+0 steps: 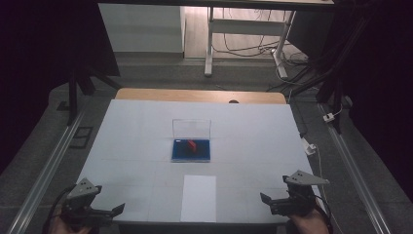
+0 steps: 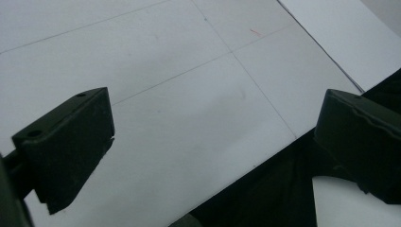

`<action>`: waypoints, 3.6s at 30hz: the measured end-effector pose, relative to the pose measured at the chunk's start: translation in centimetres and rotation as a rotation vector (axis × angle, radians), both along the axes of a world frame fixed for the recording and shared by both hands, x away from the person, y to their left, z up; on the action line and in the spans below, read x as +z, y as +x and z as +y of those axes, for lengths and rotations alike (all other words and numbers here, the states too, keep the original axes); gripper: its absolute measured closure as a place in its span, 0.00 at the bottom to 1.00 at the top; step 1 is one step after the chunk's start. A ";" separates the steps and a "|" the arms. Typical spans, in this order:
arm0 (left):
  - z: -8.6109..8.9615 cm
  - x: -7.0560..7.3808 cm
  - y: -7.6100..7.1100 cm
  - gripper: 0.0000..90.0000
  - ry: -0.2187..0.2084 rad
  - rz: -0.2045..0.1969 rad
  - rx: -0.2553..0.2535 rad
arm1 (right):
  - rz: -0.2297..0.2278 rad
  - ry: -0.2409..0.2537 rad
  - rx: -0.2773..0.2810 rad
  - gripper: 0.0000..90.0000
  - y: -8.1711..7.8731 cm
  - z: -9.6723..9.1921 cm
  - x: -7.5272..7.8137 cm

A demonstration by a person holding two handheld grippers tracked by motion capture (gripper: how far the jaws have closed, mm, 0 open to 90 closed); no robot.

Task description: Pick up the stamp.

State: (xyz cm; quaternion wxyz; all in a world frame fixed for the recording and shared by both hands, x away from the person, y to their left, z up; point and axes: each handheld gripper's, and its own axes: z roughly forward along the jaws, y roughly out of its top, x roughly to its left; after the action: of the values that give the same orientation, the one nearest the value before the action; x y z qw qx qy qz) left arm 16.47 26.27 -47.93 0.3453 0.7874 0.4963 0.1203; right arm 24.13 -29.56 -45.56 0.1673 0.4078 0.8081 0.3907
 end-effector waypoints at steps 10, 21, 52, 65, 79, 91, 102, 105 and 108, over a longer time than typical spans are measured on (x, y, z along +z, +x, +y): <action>0.0 0.0 0.2 0.00 -0.018 0.013 -0.031 | 0.019 0.006 0.027 0.00 0.1 0.0 -0.1; -0.3 0.4 0.6 0.00 -0.031 0.012 -0.032 | 0.011 -0.012 0.030 0.00 0.0 0.2 -0.1; -3.4 0.2 4.6 0.00 -0.037 -0.060 -0.177 | 0.015 -0.033 0.045 0.00 -0.1 0.4 -0.1; -4.7 0.6 7.1 0.00 -0.047 -0.084 -0.189 | 0.016 -0.032 0.051 0.00 -0.1 0.4 -0.1; -6.5 0.7 10.2 0.00 -0.026 -0.082 -0.218 | 0.018 -0.032 0.055 0.00 -0.1 0.5 -0.1; -8.3 0.7 13.1 0.00 -0.062 -0.080 -0.239 | 0.020 -0.030 0.055 0.00 -0.1 0.4 -0.1; -10.1 0.6 15.5 0.00 -0.050 -0.094 -0.243 | 0.020 -0.032 0.055 0.00 -0.1 0.4 -0.1; -10.6 0.5 16.2 0.00 -0.039 -0.101 -0.248 | 0.020 -0.030 0.058 0.00 0.0 0.4 -0.1; -11.1 0.5 16.8 0.00 -0.038 -0.104 -0.251 | 0.021 -0.030 0.058 0.00 0.0 0.4 -0.1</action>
State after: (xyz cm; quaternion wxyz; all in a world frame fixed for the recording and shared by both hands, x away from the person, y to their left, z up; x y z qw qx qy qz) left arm 33.31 15.22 -47.39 0.3978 0.8293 0.3774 0.1072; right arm 24.08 -29.14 -45.68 0.1536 0.3855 0.8272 0.3788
